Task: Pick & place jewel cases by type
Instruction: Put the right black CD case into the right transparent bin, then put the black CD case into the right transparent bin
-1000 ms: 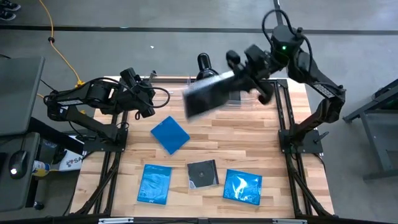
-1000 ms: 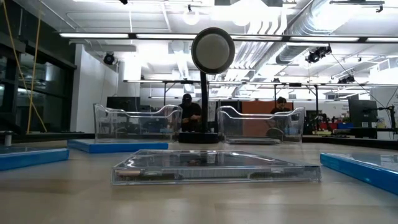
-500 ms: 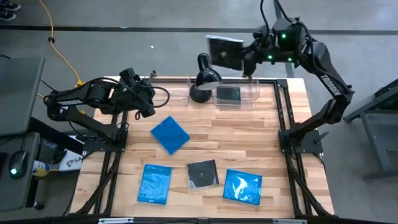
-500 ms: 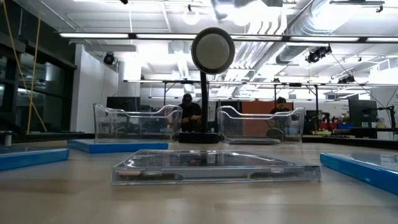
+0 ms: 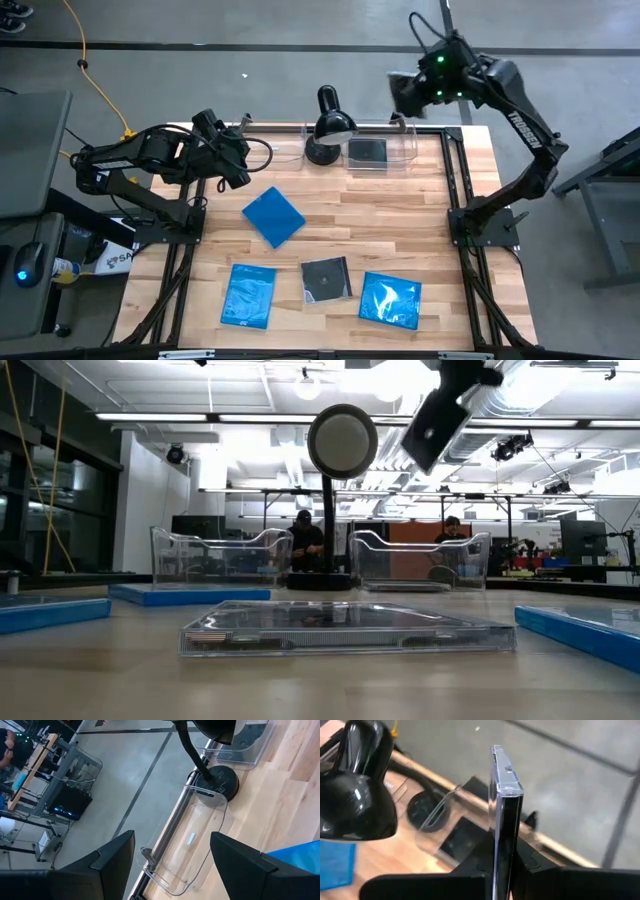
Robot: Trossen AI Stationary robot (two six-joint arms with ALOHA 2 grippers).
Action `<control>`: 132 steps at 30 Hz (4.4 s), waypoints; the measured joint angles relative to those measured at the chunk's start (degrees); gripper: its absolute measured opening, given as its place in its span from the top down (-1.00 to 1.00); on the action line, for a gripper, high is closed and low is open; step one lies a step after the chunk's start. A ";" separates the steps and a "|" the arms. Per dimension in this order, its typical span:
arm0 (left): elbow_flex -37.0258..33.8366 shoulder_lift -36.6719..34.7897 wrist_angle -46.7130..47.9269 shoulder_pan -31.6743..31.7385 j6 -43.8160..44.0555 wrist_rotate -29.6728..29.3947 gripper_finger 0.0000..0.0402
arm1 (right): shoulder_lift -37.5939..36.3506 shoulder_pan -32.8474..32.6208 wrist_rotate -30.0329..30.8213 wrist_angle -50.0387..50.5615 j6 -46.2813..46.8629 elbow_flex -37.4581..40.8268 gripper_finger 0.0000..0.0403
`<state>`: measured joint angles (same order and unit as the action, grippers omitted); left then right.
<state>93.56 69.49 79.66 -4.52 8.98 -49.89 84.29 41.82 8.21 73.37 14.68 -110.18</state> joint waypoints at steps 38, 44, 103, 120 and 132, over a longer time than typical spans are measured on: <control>-0.02 0.02 0.24 0.00 1.39 1.57 -0.27 | -6.29 14.13 -40.13 -68.77 29.98 67.63 0.95; -0.02 0.02 0.24 -0.02 1.39 1.80 -0.27 | -6.31 14.10 -40.27 -70.29 30.61 67.95 0.79; -20.68 -9.46 -16.24 0.01 -1.67 14.12 -0.27 | -34.51 -1.42 -42.35 -75.59 36.79 67.79 -0.05; -61.92 -9.75 -79.80 -0.04 40.61 48.37 -0.27 | -34.85 -39.49 -7.34 -42.95 44.07 67.88 -0.05; -66.68 -4.32 -93.18 -14.31 64.87 36.00 -0.27 | -16.48 -51.59 -4.13 -43.99 48.63 67.88 -0.05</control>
<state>26.88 65.18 -13.52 -18.83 73.85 -13.89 67.81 -9.77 4.08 29.38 63.30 -42.30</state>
